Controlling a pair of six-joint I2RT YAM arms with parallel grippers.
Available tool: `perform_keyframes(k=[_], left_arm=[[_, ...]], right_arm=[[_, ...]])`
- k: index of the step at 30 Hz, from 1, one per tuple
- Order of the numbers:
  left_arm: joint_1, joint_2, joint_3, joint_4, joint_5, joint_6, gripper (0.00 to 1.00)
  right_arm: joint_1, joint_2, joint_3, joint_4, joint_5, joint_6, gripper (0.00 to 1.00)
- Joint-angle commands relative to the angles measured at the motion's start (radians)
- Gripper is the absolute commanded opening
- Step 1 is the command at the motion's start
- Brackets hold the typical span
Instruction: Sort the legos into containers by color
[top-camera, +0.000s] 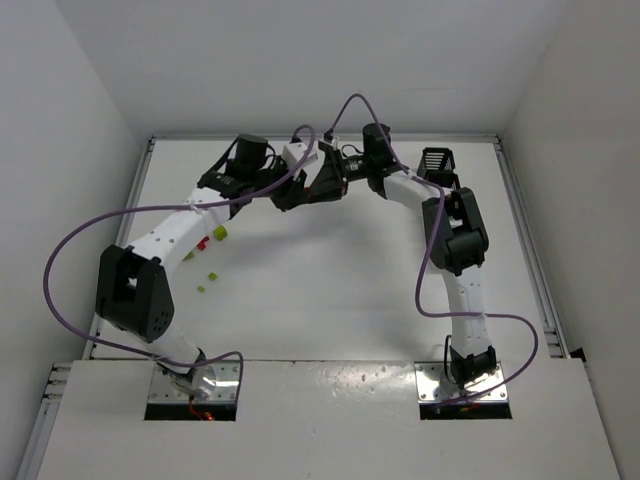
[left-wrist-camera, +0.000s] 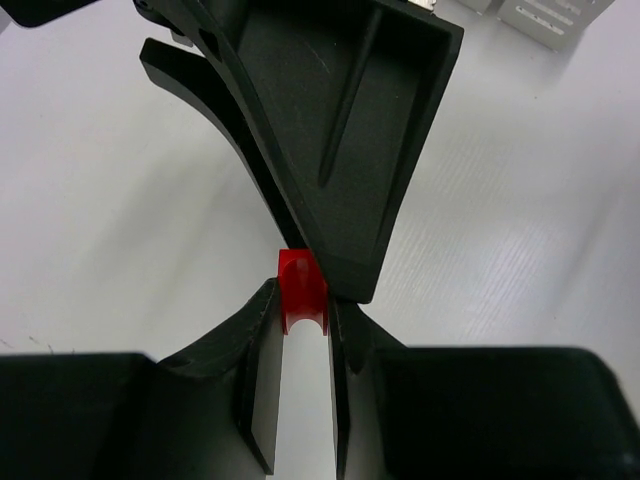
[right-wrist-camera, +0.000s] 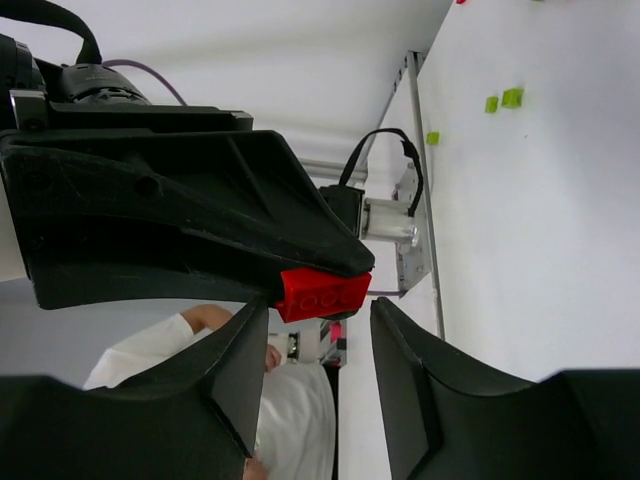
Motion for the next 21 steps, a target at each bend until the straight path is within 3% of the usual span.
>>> perform_keyframes(k=[1,21], left_arm=[[-0.027,-0.087,-0.002,0.117,0.026,-0.014,0.08],[-0.064,-0.1,-0.057,0.117,0.026,-0.003,0.08]], right_arm=[[0.028,-0.044,-0.009,0.037,-0.011,-0.016,0.47],[0.037,-0.015,0.038,0.088,-0.039,0.055,0.48]])
